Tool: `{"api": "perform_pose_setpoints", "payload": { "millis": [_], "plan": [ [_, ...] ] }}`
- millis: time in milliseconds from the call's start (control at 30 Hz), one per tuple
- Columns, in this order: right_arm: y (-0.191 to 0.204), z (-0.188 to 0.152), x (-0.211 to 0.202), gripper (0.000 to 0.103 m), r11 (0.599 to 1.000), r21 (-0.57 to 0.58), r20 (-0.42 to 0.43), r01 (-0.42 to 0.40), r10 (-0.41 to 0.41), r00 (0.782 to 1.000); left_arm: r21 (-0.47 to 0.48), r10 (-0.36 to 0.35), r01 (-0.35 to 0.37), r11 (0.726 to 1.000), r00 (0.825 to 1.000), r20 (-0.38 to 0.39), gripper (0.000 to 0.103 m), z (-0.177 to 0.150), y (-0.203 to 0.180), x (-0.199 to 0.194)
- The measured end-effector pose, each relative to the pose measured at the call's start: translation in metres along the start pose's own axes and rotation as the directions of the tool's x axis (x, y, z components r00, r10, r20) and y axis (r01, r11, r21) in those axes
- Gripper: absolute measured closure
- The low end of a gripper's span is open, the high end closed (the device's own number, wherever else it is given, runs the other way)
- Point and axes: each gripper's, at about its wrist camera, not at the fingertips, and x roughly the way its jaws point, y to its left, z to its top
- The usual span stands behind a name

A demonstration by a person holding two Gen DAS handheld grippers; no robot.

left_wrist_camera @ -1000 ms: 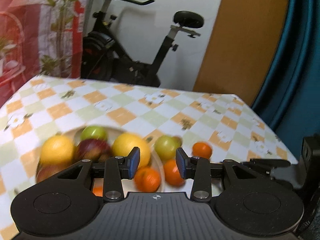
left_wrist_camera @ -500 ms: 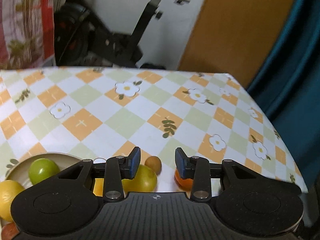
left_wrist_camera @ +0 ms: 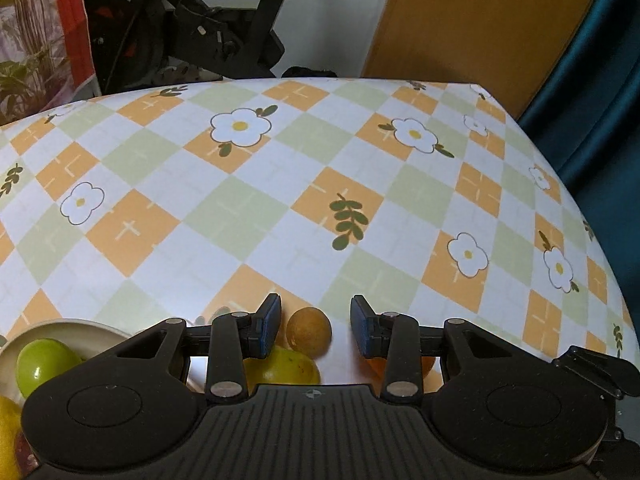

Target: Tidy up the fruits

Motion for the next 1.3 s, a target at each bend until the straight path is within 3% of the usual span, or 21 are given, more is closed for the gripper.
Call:
{"api": "perform_pose_setpoints", "payload": {
  "millis": [67, 133, 967, 1300],
  "plan": [
    [0.0, 0.0, 0.0, 0.075, 1.0, 0.002, 0.001, -0.001, 0.001, 1.0, 0.012, 0.008, -0.008, 1.0, 1.0, -0.001, 0.063, -0.001, -0.003, 0.002],
    [0.0, 0.0, 0.0, 0.075, 1.0, 0.002, 0.0, -0.003, 0.003, 1.0, 0.017, 0.02, -0.02, 1.0, 1.0, 0.005, 0.078, -0.003, -0.003, 0.001],
    [-0.001, 0.001, 0.005, 0.075, 1.0, 0.019, -0.026, 0.013, -0.013, 1.0, -0.052, -0.057, 0.066, 0.996, 0.986, 0.158, 0.078, -0.02, 0.013, -0.058],
    [0.011, -0.001, 0.006, 0.075, 0.999, -0.013, -0.068, 0.041, -0.042, 0.997, -0.032, -0.048, 0.056, 0.998, 0.974, 0.222, 0.078, -0.048, 0.032, -0.106]
  ]
}}
